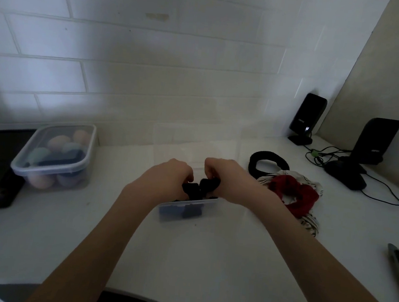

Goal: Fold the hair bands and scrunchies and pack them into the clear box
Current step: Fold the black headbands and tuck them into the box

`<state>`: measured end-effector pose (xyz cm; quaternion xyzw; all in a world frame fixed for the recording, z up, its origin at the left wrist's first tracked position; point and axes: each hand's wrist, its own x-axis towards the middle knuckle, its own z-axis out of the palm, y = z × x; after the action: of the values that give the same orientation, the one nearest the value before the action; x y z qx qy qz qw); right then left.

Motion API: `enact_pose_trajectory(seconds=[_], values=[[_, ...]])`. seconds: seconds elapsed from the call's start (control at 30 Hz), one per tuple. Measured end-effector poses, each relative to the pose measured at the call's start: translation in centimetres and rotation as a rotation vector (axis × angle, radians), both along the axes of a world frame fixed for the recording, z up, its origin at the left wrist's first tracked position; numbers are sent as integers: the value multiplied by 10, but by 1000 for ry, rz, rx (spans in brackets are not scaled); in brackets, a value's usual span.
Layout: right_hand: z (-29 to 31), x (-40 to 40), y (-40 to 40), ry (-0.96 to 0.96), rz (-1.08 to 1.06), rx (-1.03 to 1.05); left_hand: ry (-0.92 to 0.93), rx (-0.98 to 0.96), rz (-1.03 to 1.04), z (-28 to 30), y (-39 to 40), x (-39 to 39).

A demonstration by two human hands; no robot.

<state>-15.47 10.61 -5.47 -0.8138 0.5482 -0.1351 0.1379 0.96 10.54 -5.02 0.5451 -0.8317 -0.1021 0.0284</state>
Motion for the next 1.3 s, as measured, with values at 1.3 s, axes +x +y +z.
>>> enact_pose_trajectory(seconds=[1.3], values=[[26,12,-10,109,38,43,156,14,-17,7,4,15]])
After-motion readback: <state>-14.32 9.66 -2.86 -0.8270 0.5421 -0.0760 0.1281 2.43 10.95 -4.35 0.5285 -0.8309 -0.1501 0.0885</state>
